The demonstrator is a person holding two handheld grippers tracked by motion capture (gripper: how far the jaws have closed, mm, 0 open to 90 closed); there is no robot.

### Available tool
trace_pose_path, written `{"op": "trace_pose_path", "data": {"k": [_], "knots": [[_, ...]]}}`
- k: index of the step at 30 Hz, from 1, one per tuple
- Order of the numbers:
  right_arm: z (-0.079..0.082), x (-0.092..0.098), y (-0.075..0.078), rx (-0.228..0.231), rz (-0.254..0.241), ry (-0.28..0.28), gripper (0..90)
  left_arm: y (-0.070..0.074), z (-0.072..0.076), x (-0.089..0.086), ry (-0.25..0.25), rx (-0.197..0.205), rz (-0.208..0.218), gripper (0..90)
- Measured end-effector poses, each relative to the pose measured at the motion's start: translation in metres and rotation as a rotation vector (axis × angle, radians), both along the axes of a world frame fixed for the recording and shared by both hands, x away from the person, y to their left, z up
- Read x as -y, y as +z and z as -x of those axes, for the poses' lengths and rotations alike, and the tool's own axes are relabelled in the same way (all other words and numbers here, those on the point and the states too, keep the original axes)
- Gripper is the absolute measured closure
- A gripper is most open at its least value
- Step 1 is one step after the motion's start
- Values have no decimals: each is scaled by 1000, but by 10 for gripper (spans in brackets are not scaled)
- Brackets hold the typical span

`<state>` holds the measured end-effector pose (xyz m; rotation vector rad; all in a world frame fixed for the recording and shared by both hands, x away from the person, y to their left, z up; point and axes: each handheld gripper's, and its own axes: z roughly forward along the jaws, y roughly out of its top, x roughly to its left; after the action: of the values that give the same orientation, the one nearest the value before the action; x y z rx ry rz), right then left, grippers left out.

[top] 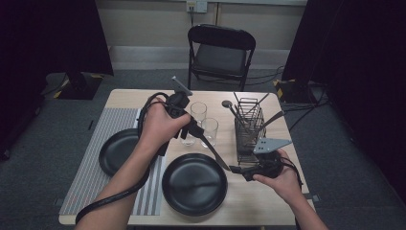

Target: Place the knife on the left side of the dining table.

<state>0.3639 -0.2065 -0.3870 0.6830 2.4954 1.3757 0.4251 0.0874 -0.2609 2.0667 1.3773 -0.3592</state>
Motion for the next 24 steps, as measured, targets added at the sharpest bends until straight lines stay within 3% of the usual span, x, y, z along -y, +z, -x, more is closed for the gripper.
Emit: {"op": "trace_pose_path", "data": {"k": [6,11,24], "knots": [[4,6,-22,-6,15,-10,216,4,2,-10,22,9,-7,835],[6,14,-41,-45,16,-28,213,7,3,-18,34,7,-3,835],[7,31,-81,-85,104,-81,213,10,5,-42,63,6,-9,835]]}}
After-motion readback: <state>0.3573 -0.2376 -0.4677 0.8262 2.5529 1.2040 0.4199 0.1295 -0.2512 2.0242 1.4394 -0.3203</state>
